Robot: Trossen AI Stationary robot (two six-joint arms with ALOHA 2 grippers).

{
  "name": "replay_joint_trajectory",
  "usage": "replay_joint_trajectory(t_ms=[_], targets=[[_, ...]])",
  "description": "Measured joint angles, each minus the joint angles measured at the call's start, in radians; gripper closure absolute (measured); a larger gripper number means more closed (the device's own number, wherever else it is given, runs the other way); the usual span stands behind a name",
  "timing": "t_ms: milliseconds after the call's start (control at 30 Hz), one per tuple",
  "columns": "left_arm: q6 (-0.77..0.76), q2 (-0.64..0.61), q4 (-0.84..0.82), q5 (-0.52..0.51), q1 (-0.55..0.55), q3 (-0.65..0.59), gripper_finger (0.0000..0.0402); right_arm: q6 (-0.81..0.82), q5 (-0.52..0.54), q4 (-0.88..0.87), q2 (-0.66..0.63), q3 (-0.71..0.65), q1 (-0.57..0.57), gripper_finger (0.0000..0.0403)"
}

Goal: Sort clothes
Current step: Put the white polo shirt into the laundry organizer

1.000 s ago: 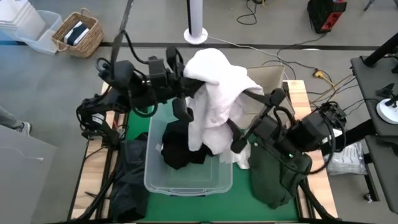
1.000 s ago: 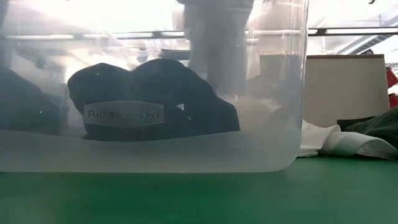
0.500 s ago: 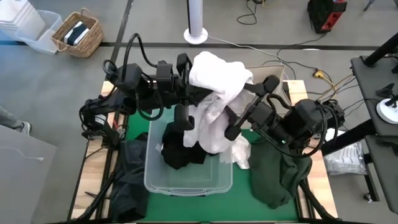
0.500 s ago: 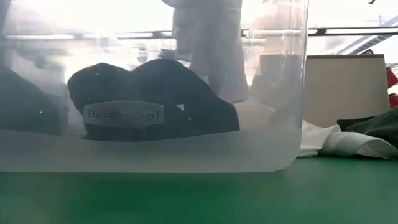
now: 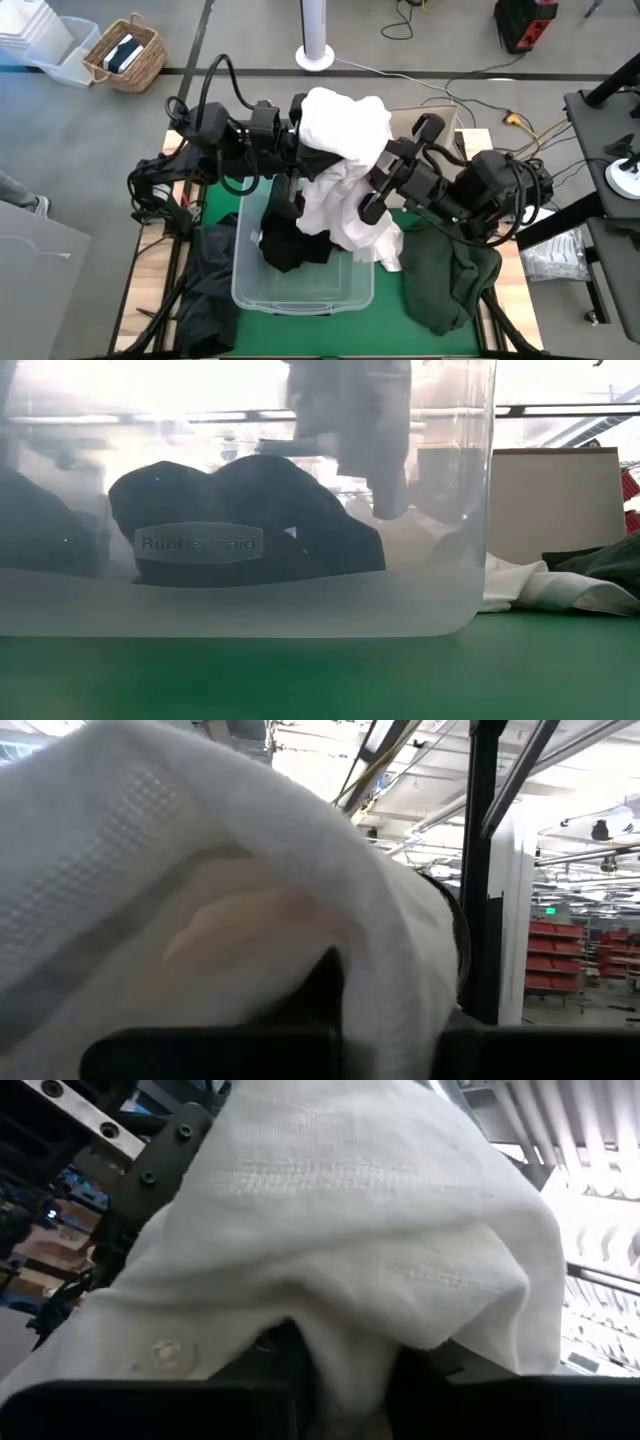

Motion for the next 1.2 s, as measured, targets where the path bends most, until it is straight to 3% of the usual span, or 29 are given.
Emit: replay_joint_trajectory(t_ms=[133,200,467,700,867,1200], targets=[[-0.002,-0.001,-0.005,-0.047,0.000,0.000,0.0387,-0.031,0.002,0.022,0.001,0.001,-0.005,0.0373],[0.023,-0.006,-0.013,-0.075,0.000,0.001,0.0370,-0.046,0.000,0.041,0.000,0.012,-0.006,0.0382],[0.037,-0.035,-0.109,-0.100,0.000,0.001,0.0256,-0.069,-0.010,0.049,-0.004,0.104,-0.005,0.0386],[0.033,-0.054,-0.226,-0.216,0.000,0.001,0.0167,-0.186,-0.012,0.122,-0.004,0.166,-0.005,0.0386],[0.046,-0.059,-0.278,-0.221,0.002,0.001,0.0142,-0.332,0.007,0.215,-0.006,0.204,-0.004,0.0386],[0.048,-0.082,-0.388,-0.262,0.002,0.001,0.0138,-0.615,0.057,0.372,-0.006,0.257,-0.005,0.0386]])
